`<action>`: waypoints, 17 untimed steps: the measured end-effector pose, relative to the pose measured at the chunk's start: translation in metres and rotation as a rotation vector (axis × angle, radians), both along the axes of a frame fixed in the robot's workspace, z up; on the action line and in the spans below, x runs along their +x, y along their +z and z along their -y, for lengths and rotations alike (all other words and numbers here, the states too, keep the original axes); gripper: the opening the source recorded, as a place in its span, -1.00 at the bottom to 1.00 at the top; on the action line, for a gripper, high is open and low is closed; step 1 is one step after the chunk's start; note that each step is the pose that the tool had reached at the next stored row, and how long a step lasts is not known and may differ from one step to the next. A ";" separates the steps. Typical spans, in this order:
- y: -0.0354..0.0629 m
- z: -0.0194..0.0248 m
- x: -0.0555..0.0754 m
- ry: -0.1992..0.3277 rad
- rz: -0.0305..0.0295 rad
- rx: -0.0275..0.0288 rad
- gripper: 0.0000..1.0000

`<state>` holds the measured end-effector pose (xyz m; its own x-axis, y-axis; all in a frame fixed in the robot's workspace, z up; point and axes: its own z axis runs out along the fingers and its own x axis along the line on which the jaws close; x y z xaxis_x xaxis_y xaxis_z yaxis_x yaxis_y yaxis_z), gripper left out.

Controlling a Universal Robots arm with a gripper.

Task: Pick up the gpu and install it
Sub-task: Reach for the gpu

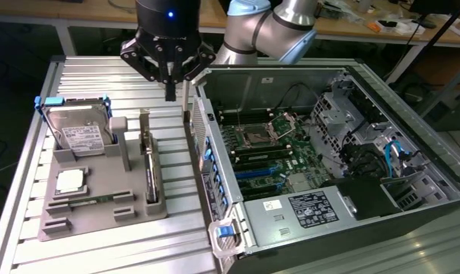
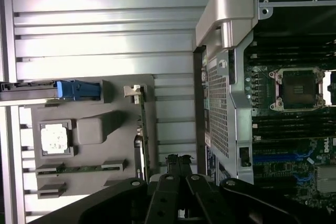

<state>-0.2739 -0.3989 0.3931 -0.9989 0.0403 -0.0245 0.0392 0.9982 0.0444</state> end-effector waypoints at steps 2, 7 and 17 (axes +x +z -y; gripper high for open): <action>0.0000 0.0000 -0.004 0.001 -0.0001 -0.0001 -0.79; 0.0000 0.0000 -0.016 0.004 -0.0001 0.0000 -0.79; 0.0000 0.0000 -0.029 0.008 0.0000 0.0000 -0.79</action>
